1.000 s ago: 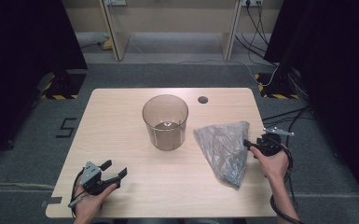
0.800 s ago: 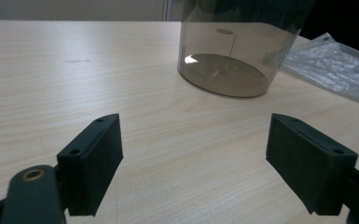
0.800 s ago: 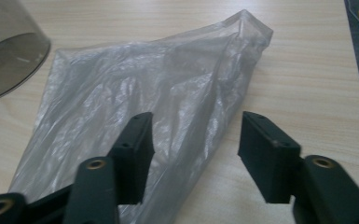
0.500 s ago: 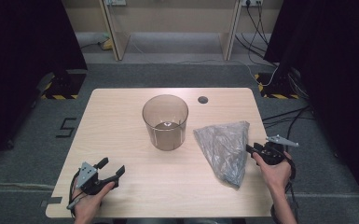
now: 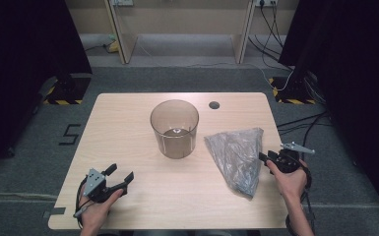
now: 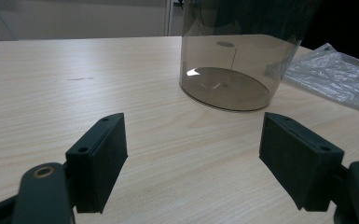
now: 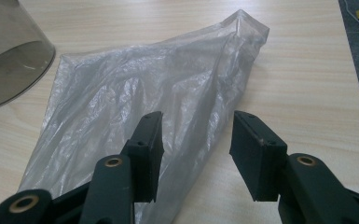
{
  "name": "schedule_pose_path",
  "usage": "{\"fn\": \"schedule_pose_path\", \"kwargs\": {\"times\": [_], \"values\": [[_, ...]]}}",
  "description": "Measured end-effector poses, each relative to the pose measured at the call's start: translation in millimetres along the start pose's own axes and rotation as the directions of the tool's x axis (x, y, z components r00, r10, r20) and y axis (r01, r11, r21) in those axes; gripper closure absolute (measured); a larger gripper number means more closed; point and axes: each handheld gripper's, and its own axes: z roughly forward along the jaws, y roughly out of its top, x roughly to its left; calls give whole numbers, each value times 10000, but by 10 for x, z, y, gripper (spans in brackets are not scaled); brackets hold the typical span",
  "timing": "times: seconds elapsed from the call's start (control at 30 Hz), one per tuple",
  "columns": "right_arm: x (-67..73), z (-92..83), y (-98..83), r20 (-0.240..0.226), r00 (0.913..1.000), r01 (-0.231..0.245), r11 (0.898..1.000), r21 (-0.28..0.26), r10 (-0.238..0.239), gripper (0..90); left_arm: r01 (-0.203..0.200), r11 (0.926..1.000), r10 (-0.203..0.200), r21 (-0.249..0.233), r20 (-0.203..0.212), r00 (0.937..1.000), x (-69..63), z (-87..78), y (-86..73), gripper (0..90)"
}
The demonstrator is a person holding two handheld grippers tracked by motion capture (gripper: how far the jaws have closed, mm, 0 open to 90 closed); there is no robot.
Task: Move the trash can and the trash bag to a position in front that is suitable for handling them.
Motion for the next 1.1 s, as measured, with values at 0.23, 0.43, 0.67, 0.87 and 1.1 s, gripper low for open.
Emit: {"fn": "schedule_pose_path", "kwargs": {"times": [0.23,0.43,0.67,0.87,1.1], "values": [[-21,77,-18,103,9996,-247,9994,223,245,506,-14,10000,14,-47,16,10000,0,-25,1,221],[45,266,58,22,9999,-154,9981,603,153,481,-16,10000,16,-49,22,10000,-6,-19,7,222],[105,596,204,515,9985,107,9871,1596,-191,516,-34,10000,34,-14,84,10000,-12,-19,2,225],[163,686,245,1143,9932,-27,9797,2006,-207,788,-25,10000,25,-25,85,10000,-6,-25,4,226],[215,613,238,818,9964,-305,9922,1210,206,900,-44,10000,44,-17,88,10000,-9,-22,1,230]]}}
